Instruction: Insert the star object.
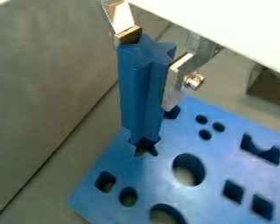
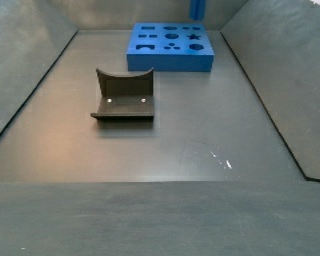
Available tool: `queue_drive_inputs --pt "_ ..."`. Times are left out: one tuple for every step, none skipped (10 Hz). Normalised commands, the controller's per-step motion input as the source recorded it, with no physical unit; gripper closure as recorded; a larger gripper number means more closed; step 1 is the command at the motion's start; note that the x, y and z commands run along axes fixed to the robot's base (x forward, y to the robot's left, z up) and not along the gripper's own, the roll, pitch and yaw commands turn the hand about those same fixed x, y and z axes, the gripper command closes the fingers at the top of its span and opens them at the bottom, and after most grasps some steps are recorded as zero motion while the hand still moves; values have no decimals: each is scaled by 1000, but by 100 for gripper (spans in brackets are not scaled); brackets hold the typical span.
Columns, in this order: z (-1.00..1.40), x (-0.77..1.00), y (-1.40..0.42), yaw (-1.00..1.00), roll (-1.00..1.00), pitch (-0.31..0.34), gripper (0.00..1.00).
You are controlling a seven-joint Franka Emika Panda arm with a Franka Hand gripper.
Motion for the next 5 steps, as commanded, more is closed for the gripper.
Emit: queue_drive_inputs --pt "-734 0 3 -317 120 -183 100" --pt "-660 0 106 -9 169 -80 100" --pt "-586 0 149 0 200 -51 100" --pt "-503 0 151 89 216 -40 100" --pt "-463 0 120 80 169 -47 100"
